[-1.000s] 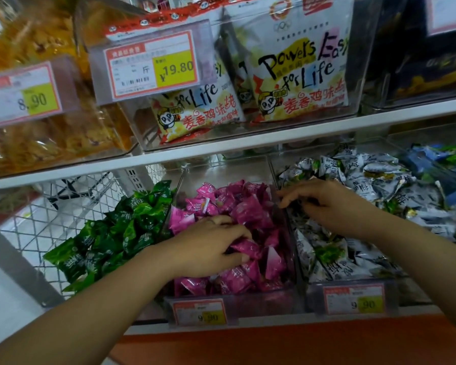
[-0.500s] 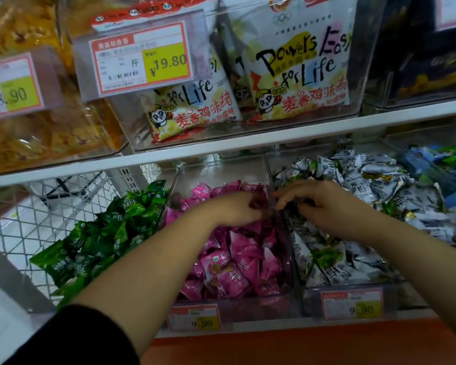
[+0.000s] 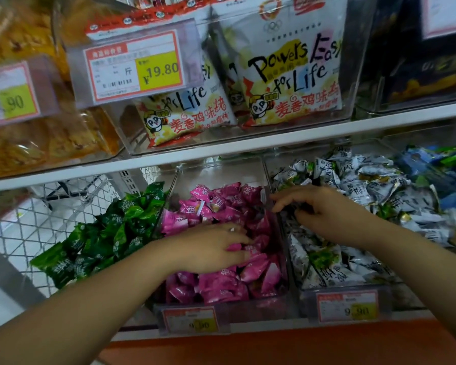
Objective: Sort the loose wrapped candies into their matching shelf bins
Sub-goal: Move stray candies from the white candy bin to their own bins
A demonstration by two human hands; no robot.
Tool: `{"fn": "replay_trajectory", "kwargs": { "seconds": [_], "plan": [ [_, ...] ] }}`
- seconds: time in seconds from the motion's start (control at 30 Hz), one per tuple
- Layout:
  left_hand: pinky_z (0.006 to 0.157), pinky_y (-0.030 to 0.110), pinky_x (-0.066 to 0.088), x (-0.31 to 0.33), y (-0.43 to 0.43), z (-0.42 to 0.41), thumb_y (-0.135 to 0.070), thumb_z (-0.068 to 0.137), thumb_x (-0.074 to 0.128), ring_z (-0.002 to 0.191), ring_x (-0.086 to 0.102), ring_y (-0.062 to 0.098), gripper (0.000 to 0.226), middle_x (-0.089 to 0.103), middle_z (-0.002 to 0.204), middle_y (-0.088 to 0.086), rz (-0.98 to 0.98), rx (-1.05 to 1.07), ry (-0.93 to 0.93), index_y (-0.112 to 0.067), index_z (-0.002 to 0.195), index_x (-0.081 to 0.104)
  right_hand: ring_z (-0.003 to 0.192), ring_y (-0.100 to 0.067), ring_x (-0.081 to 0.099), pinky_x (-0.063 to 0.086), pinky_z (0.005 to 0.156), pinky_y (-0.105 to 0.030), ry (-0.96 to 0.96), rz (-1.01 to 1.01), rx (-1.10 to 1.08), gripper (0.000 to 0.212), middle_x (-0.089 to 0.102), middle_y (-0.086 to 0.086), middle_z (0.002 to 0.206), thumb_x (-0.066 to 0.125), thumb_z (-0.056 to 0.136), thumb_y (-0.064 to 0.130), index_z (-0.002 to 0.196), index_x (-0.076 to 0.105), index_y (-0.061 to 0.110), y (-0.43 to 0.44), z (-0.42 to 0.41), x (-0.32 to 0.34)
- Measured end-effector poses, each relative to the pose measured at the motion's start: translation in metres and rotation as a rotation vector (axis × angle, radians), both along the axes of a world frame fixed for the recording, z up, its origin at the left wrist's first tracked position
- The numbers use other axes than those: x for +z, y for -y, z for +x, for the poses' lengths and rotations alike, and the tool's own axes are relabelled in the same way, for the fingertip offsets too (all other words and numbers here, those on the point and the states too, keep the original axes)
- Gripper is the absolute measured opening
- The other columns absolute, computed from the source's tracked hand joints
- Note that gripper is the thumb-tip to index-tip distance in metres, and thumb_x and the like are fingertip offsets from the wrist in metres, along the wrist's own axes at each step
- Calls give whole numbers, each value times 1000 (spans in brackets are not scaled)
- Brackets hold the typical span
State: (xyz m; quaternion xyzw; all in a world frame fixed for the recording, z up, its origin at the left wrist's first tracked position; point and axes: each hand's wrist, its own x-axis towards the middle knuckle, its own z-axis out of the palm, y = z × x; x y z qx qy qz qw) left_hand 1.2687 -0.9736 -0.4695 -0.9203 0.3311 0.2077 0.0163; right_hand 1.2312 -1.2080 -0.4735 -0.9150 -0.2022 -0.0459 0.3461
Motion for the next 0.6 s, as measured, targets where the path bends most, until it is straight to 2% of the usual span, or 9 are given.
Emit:
{"fn": "replay_trajectory", "kwargs": {
  "seconds": [0.07,0.17,0.27,0.37,0.43,0.5,0.53,0.6],
  "plan": [
    [113,28,14,-3,-3,-1,-54,96,35,142,20,13,50,17,157,-11,-17,-4,25,-39,144,32,93,24,46,34,66,4,2,-9,4,41,48,13,136,49,90,-5,106,65,29,0,-2,0],
    [113,28,17,-6,-3,0,-54,96,36,140,23,12,49,21,155,-11,-35,-10,54,-38,143,35,96,24,48,33,65,4,-1,-17,1,42,47,12,137,48,90,-6,108,65,27,0,-4,1],
    [113,29,24,-2,-2,0,-52,95,40,136,31,12,49,31,151,-10,-55,-10,23,-35,141,40,66,32,43,38,58,-3,-23,-2,1,39,47,7,139,46,91,-8,111,65,19,-2,-7,3],
    [103,24,37,17,6,9,-43,96,46,119,48,8,41,50,136,-8,-169,-31,17,-29,134,51,58,31,42,38,55,-2,-30,20,-3,38,48,3,139,45,91,-10,110,66,16,-3,-7,5],
    [93,18,38,32,14,25,-34,98,46,111,50,4,34,55,130,-9,-290,17,74,-27,130,55,56,28,45,38,55,-1,-43,31,-4,38,50,2,137,46,90,-11,108,67,15,-3,-6,6],
    [92,23,43,36,25,50,-29,99,45,109,55,8,30,56,131,-7,-356,65,142,-28,126,58,61,19,53,39,55,-5,-48,34,-3,39,52,6,134,46,90,-10,105,68,19,-3,-3,6],
    [90,26,45,34,31,62,-27,99,45,107,57,12,28,57,130,-5,-359,69,158,-27,124,59,75,16,58,41,60,-4,-43,38,2,42,52,8,133,47,90,-10,101,67,25,-2,-2,4],
    [80,25,44,23,44,81,-24,98,48,97,57,13,26,61,123,-1,-310,32,188,-24,120,63,110,2,56,45,81,-8,-33,62,4,48,53,13,132,47,90,-9,95,66,35,0,3,0]
  ]
}}
